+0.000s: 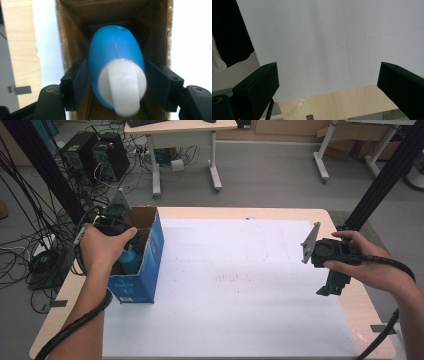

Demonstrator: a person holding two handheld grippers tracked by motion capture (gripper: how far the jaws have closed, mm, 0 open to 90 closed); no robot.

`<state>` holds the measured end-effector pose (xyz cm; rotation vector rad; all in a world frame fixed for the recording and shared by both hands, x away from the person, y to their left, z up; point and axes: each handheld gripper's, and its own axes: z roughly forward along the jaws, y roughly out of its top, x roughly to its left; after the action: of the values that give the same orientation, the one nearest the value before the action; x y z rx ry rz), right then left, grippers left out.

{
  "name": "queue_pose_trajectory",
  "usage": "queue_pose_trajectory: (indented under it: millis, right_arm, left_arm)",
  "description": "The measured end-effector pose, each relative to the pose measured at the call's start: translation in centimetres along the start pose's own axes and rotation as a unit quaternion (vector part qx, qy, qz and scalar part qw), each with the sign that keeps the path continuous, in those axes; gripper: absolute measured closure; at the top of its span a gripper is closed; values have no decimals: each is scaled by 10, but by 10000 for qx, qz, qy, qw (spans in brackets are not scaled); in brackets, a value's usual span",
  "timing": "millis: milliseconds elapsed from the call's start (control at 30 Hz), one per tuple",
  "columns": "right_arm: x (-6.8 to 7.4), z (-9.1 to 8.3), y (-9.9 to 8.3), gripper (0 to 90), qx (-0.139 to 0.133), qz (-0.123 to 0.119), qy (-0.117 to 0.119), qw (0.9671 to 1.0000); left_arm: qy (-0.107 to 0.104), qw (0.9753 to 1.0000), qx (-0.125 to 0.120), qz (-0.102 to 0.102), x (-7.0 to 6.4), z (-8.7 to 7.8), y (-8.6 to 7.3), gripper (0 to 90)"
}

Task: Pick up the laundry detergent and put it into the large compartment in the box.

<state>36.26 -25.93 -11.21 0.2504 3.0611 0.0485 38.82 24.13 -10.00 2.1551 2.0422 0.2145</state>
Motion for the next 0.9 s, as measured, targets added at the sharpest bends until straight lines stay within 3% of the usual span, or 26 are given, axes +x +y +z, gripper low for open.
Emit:
queue_pose_trajectory:
  millis: [233,400,633,700,900]
  right_arm:
    - [1,-1,2,35,-37,1,-3,10000]
    - [2,-3,3,35,-43,-9,-28,10000]
    - [3,-8,3,35,-56,16,-94,9999]
    - [3,-9,2,35,-81,16,-113,9999]
    - [4,-12,0,35,-107,36,-132,9998]
  left_arm:
    - [-194,9992,-344,49,4,-33,-12,323]
    - [-298,9981,-542,75,0,-53,-19,239]
    - [-322,9975,-613,140,-10,-75,-25,100]
    - [-252,9972,-675,196,-16,-81,-29,94]
    - [-357,9961,-729,341,-25,-92,-34,47]
